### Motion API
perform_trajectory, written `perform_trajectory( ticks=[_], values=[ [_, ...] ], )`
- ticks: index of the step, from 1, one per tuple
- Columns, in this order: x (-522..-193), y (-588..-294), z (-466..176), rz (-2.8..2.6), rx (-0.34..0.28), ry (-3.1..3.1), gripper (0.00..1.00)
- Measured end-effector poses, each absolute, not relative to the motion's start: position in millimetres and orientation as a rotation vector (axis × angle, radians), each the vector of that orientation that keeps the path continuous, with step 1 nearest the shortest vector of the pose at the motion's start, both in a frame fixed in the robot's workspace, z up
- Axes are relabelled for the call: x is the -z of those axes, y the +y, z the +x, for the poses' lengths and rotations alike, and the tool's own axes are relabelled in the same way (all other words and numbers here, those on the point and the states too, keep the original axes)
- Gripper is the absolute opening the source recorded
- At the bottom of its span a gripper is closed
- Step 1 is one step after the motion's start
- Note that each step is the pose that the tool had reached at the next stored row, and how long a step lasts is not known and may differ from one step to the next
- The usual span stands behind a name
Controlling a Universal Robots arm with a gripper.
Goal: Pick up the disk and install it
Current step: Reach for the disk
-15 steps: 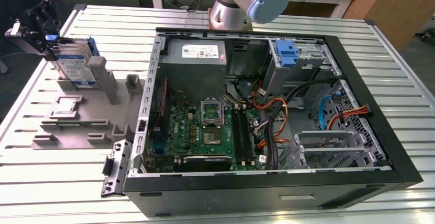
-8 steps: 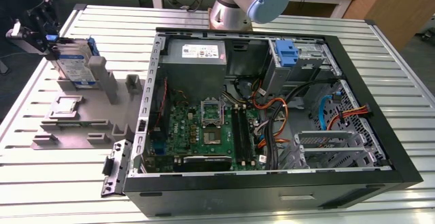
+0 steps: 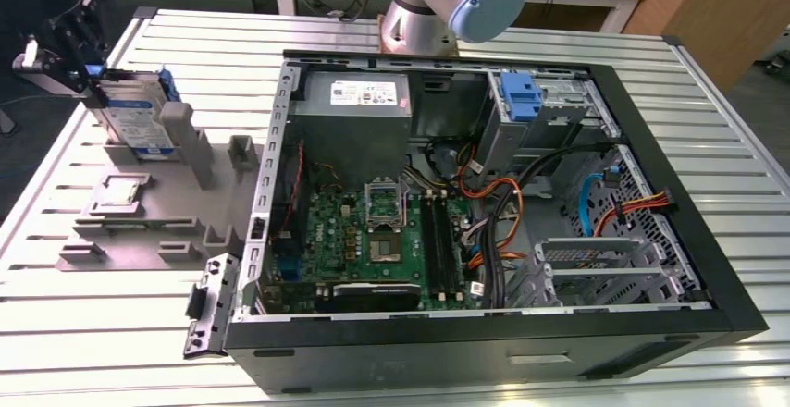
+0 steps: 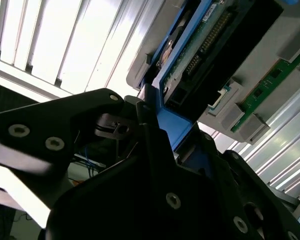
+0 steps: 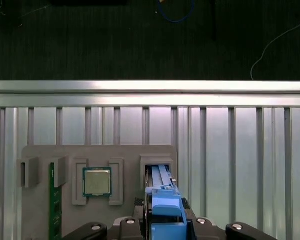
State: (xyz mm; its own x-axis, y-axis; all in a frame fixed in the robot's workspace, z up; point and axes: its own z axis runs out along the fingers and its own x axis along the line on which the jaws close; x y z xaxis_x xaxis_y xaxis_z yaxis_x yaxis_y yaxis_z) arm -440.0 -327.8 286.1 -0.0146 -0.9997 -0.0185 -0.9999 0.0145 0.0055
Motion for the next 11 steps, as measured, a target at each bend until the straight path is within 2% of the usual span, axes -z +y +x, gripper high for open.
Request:
perform_trajectory(
  ticks=[1,11],
  values=[
    [-286.1,-327.8,-440.1,-2.199,-0.027,2.231,0.37],
    [-285.7,-327.8,-440.0,-2.199,-0.026,2.231,0.37]
  ],
)
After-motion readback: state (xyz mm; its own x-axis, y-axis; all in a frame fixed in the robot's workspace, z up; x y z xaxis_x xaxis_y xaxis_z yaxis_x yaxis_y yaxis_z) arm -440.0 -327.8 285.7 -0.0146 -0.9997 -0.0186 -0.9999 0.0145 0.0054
